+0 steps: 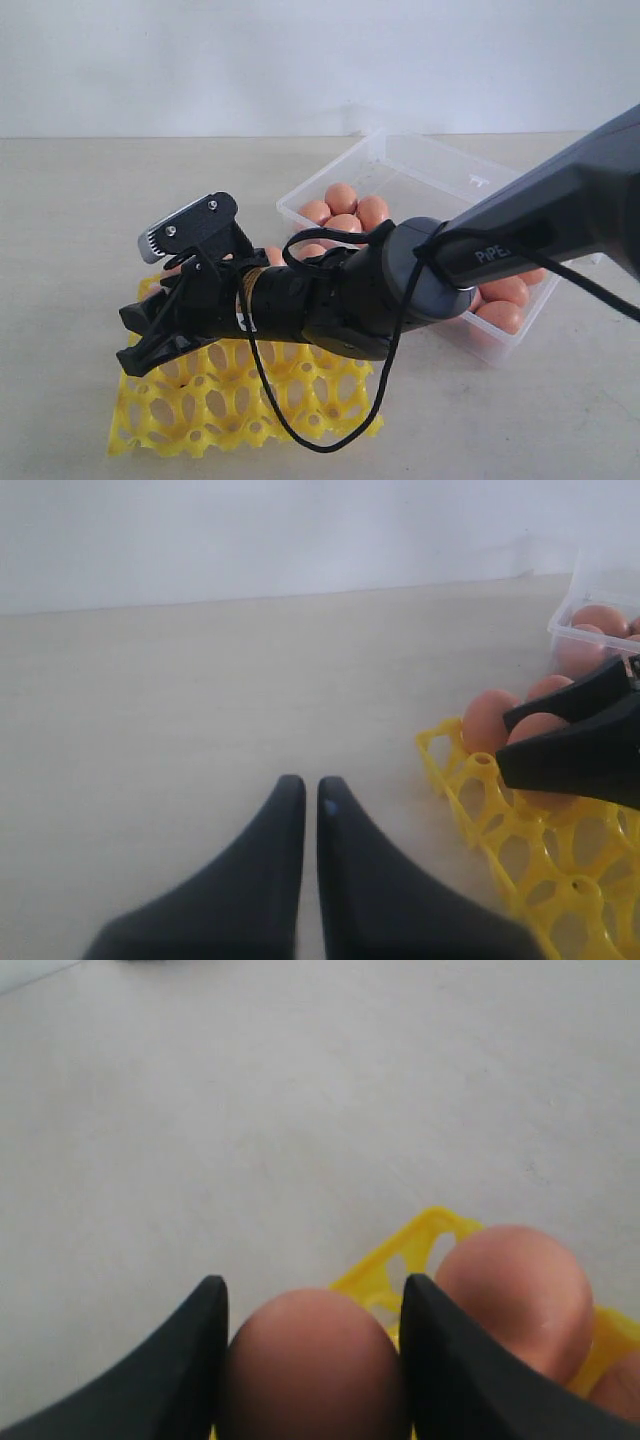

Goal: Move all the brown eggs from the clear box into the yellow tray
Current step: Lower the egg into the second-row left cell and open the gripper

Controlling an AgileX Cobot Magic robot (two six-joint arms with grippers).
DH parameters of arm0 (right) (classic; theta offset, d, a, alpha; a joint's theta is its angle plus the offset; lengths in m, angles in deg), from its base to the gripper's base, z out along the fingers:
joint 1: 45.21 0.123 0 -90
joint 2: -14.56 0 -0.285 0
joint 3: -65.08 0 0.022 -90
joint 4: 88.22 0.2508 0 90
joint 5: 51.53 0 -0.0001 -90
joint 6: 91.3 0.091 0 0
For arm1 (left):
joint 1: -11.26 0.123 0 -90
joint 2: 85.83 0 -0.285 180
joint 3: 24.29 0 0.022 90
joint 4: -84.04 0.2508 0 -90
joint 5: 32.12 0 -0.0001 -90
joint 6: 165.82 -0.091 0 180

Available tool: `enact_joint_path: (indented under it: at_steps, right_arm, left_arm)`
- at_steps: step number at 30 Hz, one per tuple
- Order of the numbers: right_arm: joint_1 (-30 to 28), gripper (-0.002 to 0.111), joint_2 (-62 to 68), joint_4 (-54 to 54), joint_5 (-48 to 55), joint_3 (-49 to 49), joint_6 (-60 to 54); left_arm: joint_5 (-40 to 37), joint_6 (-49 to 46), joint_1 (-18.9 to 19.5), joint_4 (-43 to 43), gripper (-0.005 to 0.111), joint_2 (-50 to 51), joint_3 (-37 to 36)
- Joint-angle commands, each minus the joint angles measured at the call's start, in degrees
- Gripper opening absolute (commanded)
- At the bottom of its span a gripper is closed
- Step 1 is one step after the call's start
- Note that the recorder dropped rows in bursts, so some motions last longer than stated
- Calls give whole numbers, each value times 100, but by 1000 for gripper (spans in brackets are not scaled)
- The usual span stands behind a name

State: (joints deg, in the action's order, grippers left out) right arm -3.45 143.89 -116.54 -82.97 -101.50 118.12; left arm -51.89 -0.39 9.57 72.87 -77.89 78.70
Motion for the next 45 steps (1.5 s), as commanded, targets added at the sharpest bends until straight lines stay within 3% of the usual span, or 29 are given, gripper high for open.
enact_joint_path:
  at_steps: [1,15,17,20,21,29,35,45]
  right_arm:
    - [-3,0,23,-1,-9,-23,-343]
    - [-3,0,160,246,-185,-23,-771]
    - [-3,6,160,237,-310,-23,-734]
    - [-3,35,160,237,-428,-23,-734]
    - [-3,38,160,237,-428,-23,-734]
    - [-3,40,160,237,-393,-23,-734]
    - [-3,57,160,237,-378,-23,-734]
    - [-13,56,-230,254,-392,-23,-915]
  left_arm:
    - [24,-8,-25,8,4,-15,-21]
    - [24,-8,-25,8,4,-15,-21]
    - [24,-8,-25,8,4,-15,-21]
    - [24,-8,-25,8,4,-15,-21]
    - [24,-8,-25,8,4,-15,-21]
    - [24,-8,-25,8,4,-15,-21]
    - [24,-8,-25,8,4,-15,-21]
    - [24,-8,-25,8,4,-15,-21]
